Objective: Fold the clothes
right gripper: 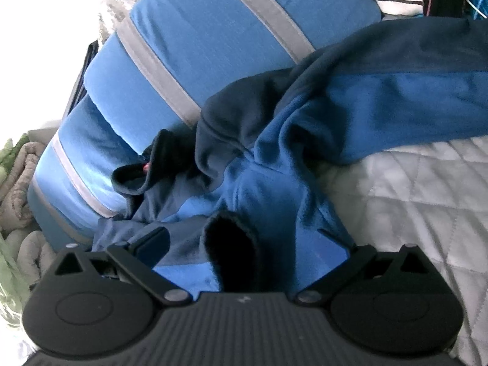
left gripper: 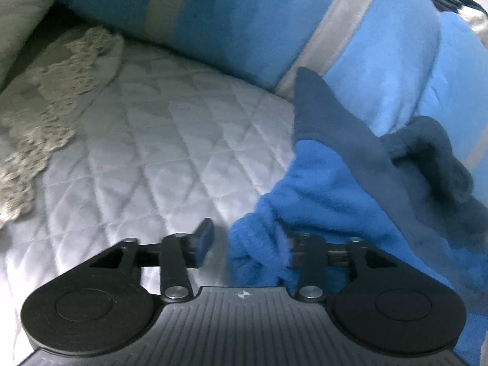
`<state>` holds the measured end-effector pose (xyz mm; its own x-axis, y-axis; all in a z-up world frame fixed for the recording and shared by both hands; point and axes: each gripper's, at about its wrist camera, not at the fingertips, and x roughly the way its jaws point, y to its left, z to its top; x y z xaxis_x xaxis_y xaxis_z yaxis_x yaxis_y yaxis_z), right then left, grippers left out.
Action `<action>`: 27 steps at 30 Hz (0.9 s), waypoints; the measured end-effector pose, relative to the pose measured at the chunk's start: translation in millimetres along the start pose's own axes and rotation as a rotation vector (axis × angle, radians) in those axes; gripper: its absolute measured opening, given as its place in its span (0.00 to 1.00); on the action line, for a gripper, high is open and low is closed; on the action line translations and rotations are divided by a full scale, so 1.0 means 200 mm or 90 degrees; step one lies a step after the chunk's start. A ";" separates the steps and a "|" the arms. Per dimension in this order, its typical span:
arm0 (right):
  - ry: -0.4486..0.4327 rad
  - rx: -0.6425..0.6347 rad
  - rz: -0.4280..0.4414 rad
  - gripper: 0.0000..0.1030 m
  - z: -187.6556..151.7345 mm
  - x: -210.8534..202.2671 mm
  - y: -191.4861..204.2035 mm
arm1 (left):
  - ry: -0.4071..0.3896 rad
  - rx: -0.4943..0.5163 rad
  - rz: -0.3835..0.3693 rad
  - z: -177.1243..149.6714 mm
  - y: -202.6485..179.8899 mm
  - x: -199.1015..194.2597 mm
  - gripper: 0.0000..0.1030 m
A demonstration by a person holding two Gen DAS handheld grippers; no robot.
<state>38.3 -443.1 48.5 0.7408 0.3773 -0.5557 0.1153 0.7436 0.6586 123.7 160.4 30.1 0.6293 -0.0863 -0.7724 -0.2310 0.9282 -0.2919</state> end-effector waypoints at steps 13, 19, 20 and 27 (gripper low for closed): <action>0.036 -0.038 0.011 1.00 -0.03 0.06 0.07 | -0.156 0.065 0.044 -0.05 -0.18 -0.52 0.69; 0.066 -0.049 0.013 0.93 -0.08 0.12 0.11 | -0.203 0.073 -0.027 -0.13 -0.28 -0.71 0.71; 0.072 -0.045 0.009 0.93 -0.08 0.13 0.11 | -0.208 0.081 -0.041 -0.15 -0.31 -0.73 0.71; 0.078 -0.009 -0.029 0.77 -0.08 0.21 0.02 | -0.228 0.158 -0.123 -0.30 -0.48 -0.76 0.72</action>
<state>58.8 -415.6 19.9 0.6485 0.4068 -0.6434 0.1376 0.7686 0.6247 5.4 61.9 142.5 0.8693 -0.1769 -0.4616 0.0731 0.9695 -0.2339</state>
